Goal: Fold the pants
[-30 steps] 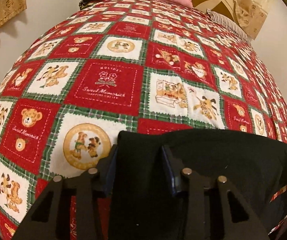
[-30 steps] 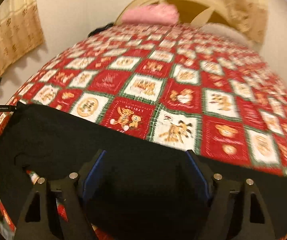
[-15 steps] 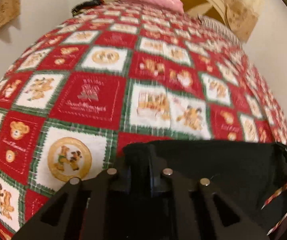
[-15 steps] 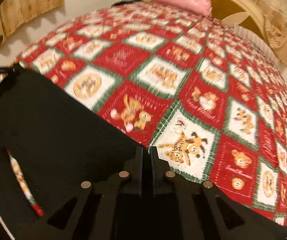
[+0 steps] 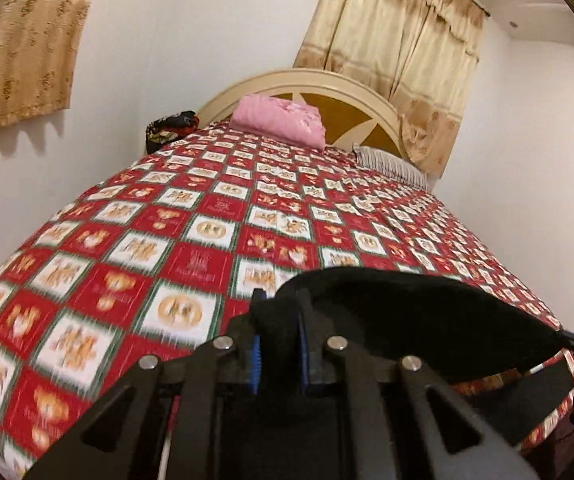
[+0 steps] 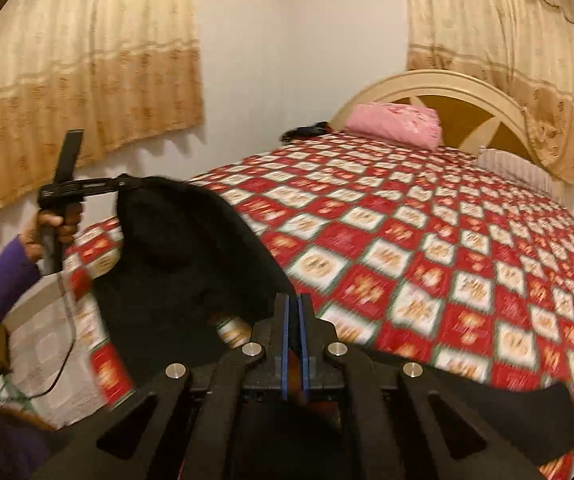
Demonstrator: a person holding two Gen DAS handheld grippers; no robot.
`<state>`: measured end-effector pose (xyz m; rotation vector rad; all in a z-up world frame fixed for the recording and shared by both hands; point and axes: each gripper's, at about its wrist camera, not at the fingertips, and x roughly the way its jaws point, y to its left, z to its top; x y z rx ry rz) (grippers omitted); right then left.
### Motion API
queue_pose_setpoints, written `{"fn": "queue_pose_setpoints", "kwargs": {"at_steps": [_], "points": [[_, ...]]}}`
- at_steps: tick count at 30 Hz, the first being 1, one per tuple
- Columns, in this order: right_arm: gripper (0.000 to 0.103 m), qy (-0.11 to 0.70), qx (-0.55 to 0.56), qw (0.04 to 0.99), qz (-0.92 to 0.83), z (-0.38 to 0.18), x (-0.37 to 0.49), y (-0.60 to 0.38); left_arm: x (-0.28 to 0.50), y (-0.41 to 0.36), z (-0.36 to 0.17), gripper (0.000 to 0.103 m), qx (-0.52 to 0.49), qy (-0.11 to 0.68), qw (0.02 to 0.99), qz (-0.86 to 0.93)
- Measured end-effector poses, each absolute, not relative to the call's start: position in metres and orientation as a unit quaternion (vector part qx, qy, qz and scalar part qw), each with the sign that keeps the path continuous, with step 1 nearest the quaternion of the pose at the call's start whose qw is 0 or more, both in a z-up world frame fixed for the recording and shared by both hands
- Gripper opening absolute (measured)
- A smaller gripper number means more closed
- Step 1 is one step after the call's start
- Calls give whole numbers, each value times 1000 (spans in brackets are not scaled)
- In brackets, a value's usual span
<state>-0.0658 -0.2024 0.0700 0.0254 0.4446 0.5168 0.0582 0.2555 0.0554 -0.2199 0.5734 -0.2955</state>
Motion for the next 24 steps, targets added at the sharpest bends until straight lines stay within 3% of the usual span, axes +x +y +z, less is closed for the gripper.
{"fn": "queue_pose_setpoints", "kwargs": {"at_steps": [7,10,12,14,19,24], "points": [[4,289,-2,920,263,-9,-115,-179,3,276,-6,22,-114,298,942,-99],[4,330,-2,906,264,-45,-123,-169,-7,289,-33,37,-131,315,937,-73],[4,353,-11,900,254,-62,-121,-164,-11,299,-51,65,-150,335,929,-44],[5,355,-25,901,249,-71,-120,-161,-18,305,-56,75,-159,341,926,-17],[7,365,2,895,257,-59,-120,-170,-43,316,-55,80,-112,354,927,43],[10,310,80,904,284,-22,-126,-187,-57,313,-36,80,-48,344,931,111]]}}
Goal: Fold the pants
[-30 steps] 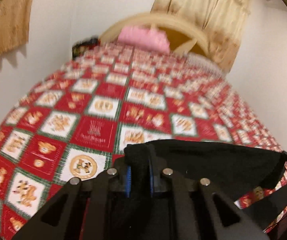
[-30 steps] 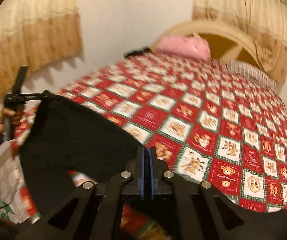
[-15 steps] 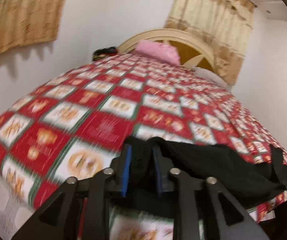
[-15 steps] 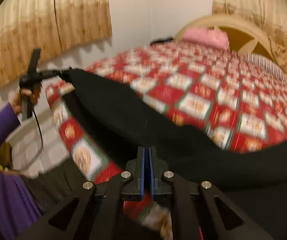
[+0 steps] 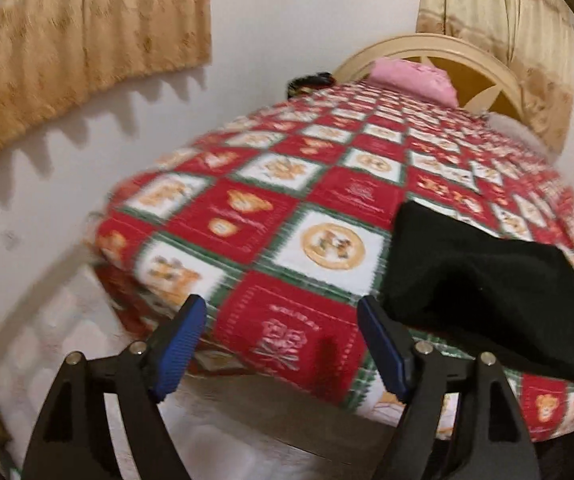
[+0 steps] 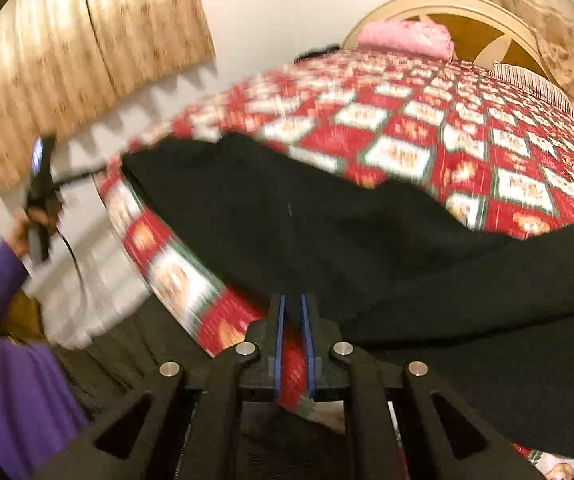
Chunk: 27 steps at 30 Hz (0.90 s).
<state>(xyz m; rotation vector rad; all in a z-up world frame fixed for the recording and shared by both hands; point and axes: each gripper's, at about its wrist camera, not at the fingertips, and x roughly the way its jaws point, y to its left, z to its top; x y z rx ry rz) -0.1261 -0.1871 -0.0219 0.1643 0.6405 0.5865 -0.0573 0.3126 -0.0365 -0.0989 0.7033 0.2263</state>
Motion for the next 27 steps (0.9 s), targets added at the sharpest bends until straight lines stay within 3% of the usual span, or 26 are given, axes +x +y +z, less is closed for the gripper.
{"fn": "queue_pose_setpoints", "kwargs": {"at_steps": [3,9,15,22,25,27], "points": [[10,280,103,904,306,-2,-114,-176,-56,298,-27,80,-62,365,928,53],[10,263,84,908,316,9,-71,-110,-51,274,-25,82,-218,368,895,-122],[10,333,92,876,336,-46,-40,-75,-24,274,-47,88,-307,375,864,-137],[10,323,197,851,363,-70,-51,-107,-4,287,-60,87,-373,370,845,-104],[10,317,173,862,356,-66,-54,-101,-6,297,-51,71,-387,326,858,-84],[10,314,162,866,354,-65,-55,-98,-12,299,-37,49,-337,307,888,-62]]}}
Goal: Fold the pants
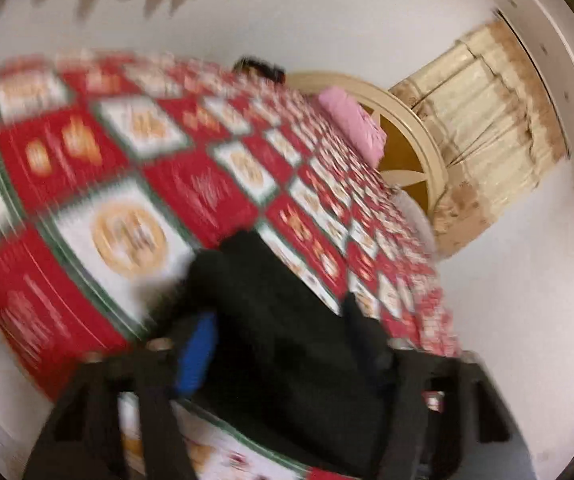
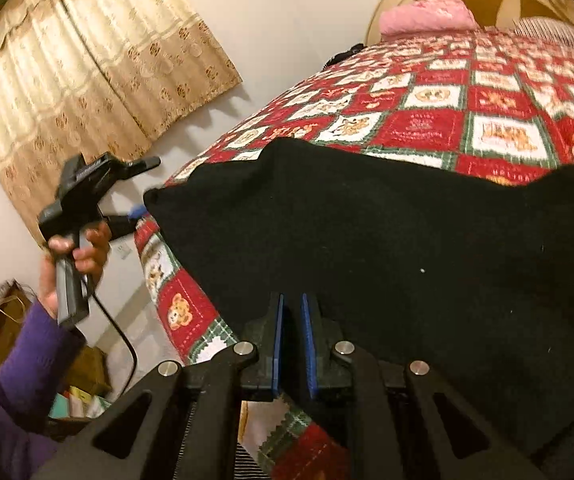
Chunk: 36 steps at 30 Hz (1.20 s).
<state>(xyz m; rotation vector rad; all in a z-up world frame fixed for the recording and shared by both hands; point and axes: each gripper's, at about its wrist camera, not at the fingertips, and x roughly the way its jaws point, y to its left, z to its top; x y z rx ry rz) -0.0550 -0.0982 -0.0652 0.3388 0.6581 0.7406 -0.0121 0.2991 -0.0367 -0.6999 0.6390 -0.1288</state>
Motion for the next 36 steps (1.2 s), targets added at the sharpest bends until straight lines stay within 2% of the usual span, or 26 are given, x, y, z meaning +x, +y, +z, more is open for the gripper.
{"fn": "queue_pose_setpoints", "kwargs": {"at_steps": [2,5,8,11,13,16,18,20,21,22,26,29,32,36], "points": [[10,316,168,863,356,-66,-54,-100,-17,298,-31,48,-283,311,907,-37],[10,317,183,858,360,-70,-52,-104,-19,298,-40,48,-193,358,912,47],[10,317,182,859,359,-69,-54,-104,-28,304,-50,48,-142,387,905,107],[10,319,177,860,358,-68,-54,-103,-37,301,-42,50,-99,375,911,139],[10,321,176,860,356,-66,-54,-103,-40,290,-27,54,-84,347,925,129],[10,319,178,861,353,-56,-55,-104,-38,267,1,67,-65,299,948,87],[11,294,193,862,364,-39,-57,-110,-28,253,13,79,-58,279,957,53],[31,279,208,863,366,-27,-57,-115,-16,244,11,82,-55,287,955,43],[57,267,217,867,360,-20,-55,-120,-9,241,5,82,-58,304,950,38],[70,256,222,871,356,-15,-56,-122,-5,238,-2,82,-62,315,946,32],[70,248,216,874,358,1,-41,-125,-6,229,-52,82,-38,379,924,38],[70,265,193,871,366,8,-17,-120,-23,229,-74,102,-5,351,933,76],[70,284,181,867,367,10,12,-112,-19,251,-70,102,-89,374,921,66],[70,310,194,848,383,2,42,-99,-28,242,-36,101,-92,336,936,58]]}}
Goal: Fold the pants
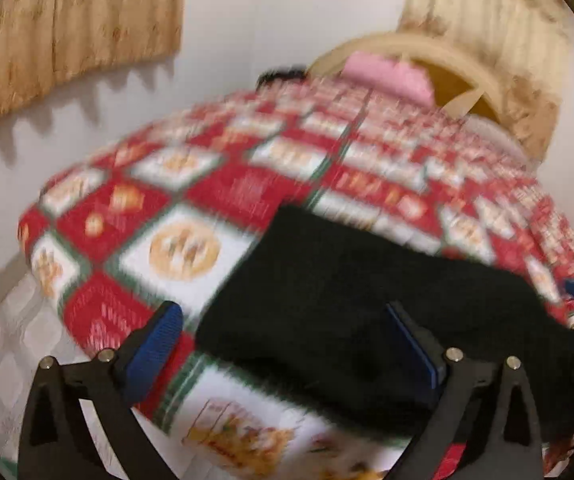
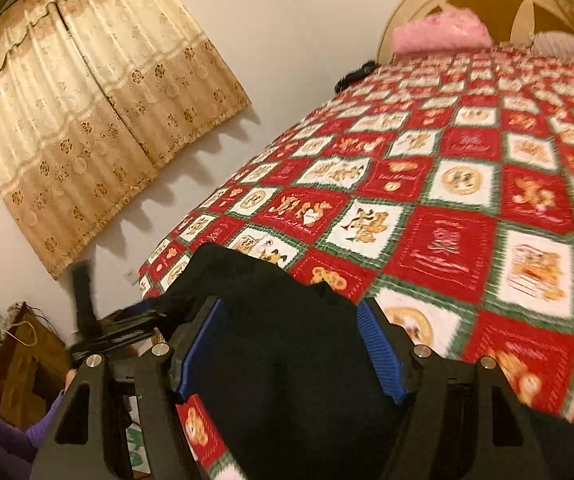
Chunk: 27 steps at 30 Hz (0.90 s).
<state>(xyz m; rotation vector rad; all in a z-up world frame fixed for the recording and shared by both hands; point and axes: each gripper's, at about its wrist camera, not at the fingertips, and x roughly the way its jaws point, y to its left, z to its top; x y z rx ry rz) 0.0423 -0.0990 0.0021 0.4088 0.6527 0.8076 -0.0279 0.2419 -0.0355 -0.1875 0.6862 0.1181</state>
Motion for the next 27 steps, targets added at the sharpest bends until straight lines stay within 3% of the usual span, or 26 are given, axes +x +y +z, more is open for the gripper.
{"fn": "queue_pose_setpoints", "kwargs": {"at_steps": [3,6,8,15,22,27], "points": [[70,347,203,822,403,-14,59,-80,-24,220,-32,101,-81,328,941,31],[70,379,200,797,425,-24,57,-65,-13,197,-65,101,-18,371,928,37],[70,382,189,788,444,-24,50,-61,-20,186,-72,102,28,343,938,48],[70,401,207,763,463,-30,67,-42,-24,192,-74,103,14,333,942,44],[72,392,197,780,447,-23,88,-30,-23,191,-72,103,17,330,943,46],[72,324,198,859,342,9,103,-90,-23,191,-73,103,16,330,943,43]]}}
